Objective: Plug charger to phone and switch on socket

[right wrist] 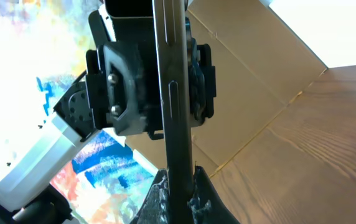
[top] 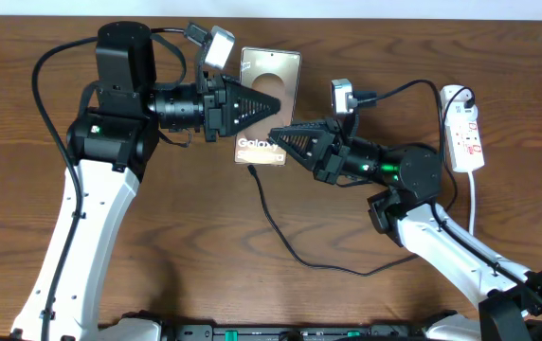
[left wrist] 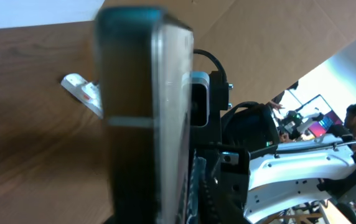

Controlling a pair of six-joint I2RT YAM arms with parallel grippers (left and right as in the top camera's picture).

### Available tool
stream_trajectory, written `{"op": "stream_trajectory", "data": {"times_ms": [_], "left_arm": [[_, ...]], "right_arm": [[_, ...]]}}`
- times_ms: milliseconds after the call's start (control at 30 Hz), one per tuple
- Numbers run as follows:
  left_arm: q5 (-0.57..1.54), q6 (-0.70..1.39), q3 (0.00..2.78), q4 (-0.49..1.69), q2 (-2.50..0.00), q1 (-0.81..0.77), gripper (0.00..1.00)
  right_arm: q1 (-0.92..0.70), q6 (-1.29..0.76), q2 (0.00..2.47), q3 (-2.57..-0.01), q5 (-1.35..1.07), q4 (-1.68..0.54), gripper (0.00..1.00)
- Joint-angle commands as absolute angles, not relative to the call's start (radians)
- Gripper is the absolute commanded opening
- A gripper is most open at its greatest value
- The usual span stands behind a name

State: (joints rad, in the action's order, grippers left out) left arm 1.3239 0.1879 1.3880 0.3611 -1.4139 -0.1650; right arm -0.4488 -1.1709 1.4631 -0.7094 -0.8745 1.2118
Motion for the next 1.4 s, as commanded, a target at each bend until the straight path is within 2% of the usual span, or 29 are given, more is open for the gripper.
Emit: {"op": "stream_trajectory", "data": {"times_ms": [0,33,167,267,300,333,433,500,600,667,833,967,1067,1367], "left_arm": [[1.414,0.196,1.406,0.362,-1.404,-0.196,0.12],[1.414,0.196,1.406,0.365,-1.404,-0.196,0.08],[1.409,0.196,1.404,0.398,-1.404,-0.196,0.08],[1.296,0.194,1.404,0.472,-1.404,-0.196,0.07],[1.214,0.183,1.404,0.516,-1.404,-0.196,0.08],[1.147,0.163,1.404,0.550,-1.404,-0.196,0.07],[0.817,0.120,1.404,0.696,-1.406,-0.196,0.08],[0.627,0.120,1.401,0.779,-1.411,-0.196,0.07],[0.450,0.120,1.382,0.853,-1.426,-0.196,0.07],[0.392,0.120,1.352,0.863,-1.438,-0.196,0.08],[0.379,0.121,1.252,0.820,-1.511,-0.200,0.07],[0.363,0.132,1.207,0.769,-1.613,-0.201,0.07],[0.338,0.136,1.206,0.744,-1.692,-0.204,0.07],[0.187,0.196,1.205,0.705,-1.808,-0.248,0.08]], "right_arm": [[-0.455,-1.200,1.466,-0.727,-0.757,1.197,0.01],[-0.455,-1.200,1.466,-0.727,-0.752,1.197,0.01],[-0.455,-1.200,1.466,-0.727,-0.735,1.197,0.01],[-0.455,-1.183,1.466,-0.727,-0.748,1.179,0.01],[-0.455,-1.150,1.466,-0.727,-0.764,1.144,0.06],[-0.455,-1.122,1.466,-0.727,-0.777,1.112,0.16],[-0.455,-0.992,1.466,-0.727,-0.816,0.944,0.34],[-0.455,-0.907,1.466,-0.727,-0.814,0.812,0.51],[-0.450,-0.752,1.466,-0.727,-0.810,0.612,0.73],[-0.448,-0.653,1.466,-0.727,-0.788,0.475,0.81],[-0.448,-0.493,1.466,-0.727,-0.511,0.102,0.86],[-0.448,-0.467,1.466,-0.726,-0.237,-0.099,0.96],[-0.448,-0.462,1.466,-0.726,-0.197,-0.161,0.99],[-0.479,-0.477,1.466,-0.726,-0.216,-0.180,0.99]]}}
